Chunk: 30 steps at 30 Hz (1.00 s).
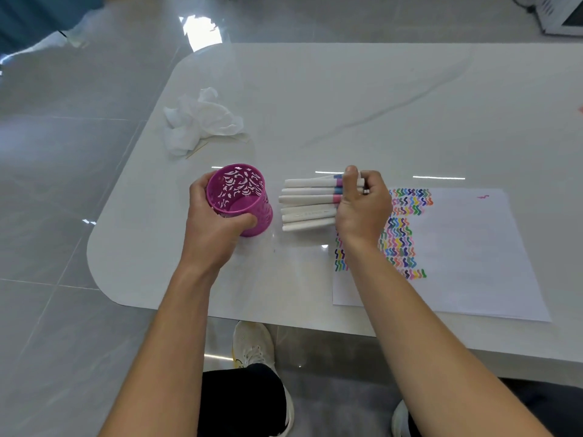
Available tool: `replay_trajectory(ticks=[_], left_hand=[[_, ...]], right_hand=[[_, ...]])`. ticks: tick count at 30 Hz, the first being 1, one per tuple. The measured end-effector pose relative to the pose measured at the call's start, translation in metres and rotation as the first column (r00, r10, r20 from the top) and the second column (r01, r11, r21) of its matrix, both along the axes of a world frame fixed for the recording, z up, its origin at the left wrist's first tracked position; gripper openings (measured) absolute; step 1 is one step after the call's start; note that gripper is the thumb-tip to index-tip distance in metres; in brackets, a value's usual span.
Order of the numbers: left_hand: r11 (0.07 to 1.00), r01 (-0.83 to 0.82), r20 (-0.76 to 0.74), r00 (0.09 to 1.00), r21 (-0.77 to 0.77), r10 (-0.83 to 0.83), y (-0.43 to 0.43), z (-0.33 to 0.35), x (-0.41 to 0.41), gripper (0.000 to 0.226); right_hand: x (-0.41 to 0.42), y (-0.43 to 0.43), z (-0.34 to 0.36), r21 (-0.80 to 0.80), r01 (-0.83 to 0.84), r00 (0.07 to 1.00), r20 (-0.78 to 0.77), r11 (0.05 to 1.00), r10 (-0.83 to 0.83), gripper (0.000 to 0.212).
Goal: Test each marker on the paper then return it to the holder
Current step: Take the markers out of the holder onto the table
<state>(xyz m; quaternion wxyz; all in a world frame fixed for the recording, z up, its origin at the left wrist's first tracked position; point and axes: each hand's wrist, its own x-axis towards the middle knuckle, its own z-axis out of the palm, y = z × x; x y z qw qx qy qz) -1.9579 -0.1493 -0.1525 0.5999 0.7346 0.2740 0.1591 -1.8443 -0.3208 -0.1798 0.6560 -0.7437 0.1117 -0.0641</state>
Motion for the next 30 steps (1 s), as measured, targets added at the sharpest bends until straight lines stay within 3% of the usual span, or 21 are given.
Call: replay_trajectory(ticks=[6, 15, 30], left_hand=[[1.000, 0.001, -0.023, 1.000, 0.007, -0.001, 0.003, 0.001, 0.000, 0.101], [0.996, -0.017, -0.054, 0.998, 0.090, 0.022, 0.000, -0.002, 0.001, 0.107], [0.989, -0.039, -0.048, 0.998, 0.144, 0.047, -0.010, 0.006, 0.003, 0.107]], right_hand=[[-0.006, 0.012, -0.006, -0.168, -0.015, 1.000, 0.017, 0.986, 0.019, 0.027], [-0.006, 0.018, -0.009, -0.277, -0.092, 0.995, 0.000, 0.956, 0.096, 0.030], [-0.008, 0.002, -0.007, -0.222, -0.178, 0.984, -0.007, 0.959, 0.181, 0.014]])
